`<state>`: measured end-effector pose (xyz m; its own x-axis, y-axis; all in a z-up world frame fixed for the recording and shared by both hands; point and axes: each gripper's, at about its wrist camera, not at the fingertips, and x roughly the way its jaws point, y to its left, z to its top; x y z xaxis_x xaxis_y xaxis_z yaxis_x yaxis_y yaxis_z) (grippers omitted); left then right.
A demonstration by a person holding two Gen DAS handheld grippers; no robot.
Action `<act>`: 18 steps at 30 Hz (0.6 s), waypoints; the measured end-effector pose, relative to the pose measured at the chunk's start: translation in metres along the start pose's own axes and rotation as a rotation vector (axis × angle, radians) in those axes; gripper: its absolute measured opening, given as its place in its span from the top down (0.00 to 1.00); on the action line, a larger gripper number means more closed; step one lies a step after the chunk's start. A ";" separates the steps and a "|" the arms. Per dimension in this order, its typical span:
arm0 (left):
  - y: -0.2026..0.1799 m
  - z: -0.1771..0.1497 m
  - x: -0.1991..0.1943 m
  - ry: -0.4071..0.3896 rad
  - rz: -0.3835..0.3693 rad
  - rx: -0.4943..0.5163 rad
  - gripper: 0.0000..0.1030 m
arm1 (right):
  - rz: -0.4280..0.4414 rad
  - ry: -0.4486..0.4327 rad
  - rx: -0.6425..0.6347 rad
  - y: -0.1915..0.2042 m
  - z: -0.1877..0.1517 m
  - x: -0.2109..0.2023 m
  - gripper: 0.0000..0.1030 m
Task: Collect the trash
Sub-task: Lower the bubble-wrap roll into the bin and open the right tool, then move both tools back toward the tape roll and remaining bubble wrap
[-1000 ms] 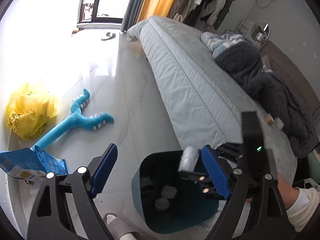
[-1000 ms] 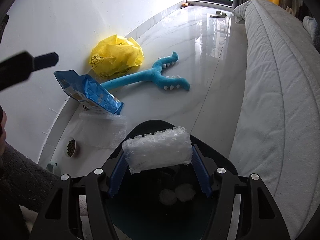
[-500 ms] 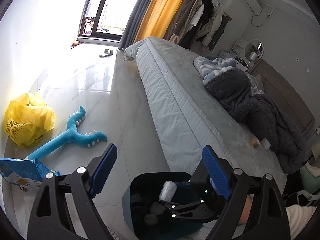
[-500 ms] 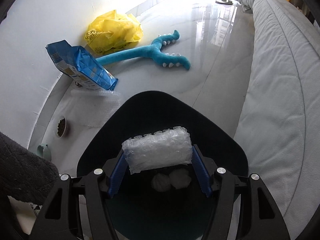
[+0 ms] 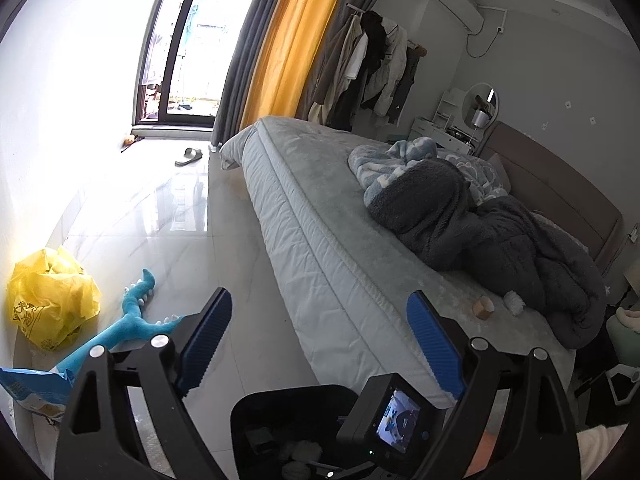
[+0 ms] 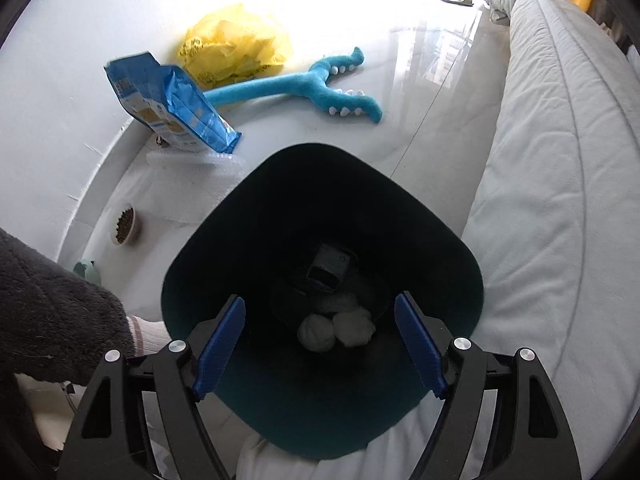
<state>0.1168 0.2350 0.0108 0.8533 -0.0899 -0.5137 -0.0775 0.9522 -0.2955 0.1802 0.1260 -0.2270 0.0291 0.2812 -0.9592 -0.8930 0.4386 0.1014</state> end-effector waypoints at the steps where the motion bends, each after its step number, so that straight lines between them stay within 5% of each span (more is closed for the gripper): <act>1: -0.006 0.003 0.000 -0.009 -0.005 0.005 0.10 | 0.008 -0.016 0.011 -0.002 -0.002 -0.006 0.24; 18: -0.103 0.021 0.029 -0.048 -0.067 0.071 0.07 | 0.018 -0.421 0.173 -0.068 -0.062 -0.147 0.22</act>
<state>0.1601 0.1409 0.0433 0.8793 -0.1414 -0.4548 0.0158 0.9630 -0.2690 0.2090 0.0020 -0.1095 0.2258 0.5970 -0.7698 -0.8080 0.5562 0.1944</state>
